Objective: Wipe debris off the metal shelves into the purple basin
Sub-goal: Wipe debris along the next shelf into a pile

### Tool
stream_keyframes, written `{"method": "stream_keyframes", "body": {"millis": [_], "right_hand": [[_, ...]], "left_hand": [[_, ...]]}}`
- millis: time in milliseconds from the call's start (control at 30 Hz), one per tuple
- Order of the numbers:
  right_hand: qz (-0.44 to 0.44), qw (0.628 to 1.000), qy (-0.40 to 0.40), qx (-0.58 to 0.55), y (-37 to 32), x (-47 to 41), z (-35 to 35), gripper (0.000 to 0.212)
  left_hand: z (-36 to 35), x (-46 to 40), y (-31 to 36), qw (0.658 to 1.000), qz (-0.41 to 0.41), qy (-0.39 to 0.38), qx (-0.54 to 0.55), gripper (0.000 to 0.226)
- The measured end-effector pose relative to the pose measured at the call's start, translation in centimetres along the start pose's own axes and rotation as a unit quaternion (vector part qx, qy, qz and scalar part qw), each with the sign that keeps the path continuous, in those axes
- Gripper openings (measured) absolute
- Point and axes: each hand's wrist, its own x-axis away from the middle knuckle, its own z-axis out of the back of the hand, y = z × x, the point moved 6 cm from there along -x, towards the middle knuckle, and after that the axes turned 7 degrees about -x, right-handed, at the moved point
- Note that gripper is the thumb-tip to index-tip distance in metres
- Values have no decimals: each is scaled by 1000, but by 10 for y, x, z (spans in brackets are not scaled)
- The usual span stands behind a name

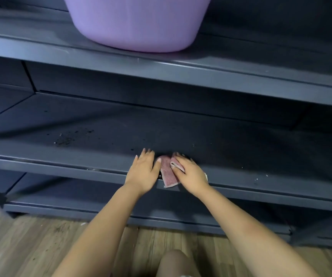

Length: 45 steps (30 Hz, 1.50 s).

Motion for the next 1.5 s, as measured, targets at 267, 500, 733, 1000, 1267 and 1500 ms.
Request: {"method": "stream_keyframes", "body": {"millis": [267, 500, 733, 1000, 1267, 1500], "right_hand": [[-74, 970, 39, -230, 5, -8, 42, 29], [-83, 934, 65, -343, 7, -2, 95, 20], [-107, 901, 149, -393, 30, 6, 131, 14], [-135, 908, 158, -364, 50, 18, 137, 19], [-141, 914, 208, -318, 59, 18, 131, 29], [-68, 947, 244, -197, 20, 31, 107, 37]], "left_hand": [[1, -22, 30, 980, 64, 5, 188, 40], [-8, -35, 48, 953, 92, -43, 286, 43], [-6, -31, 55, 928, 97, -72, 352, 19], [-9, -22, 61, 855, 126, -86, 496, 22], [-9, -20, 54, 849, 156, -33, 503, 20], [-10, -17, 68, 849, 177, 4, 497, 20]]}}
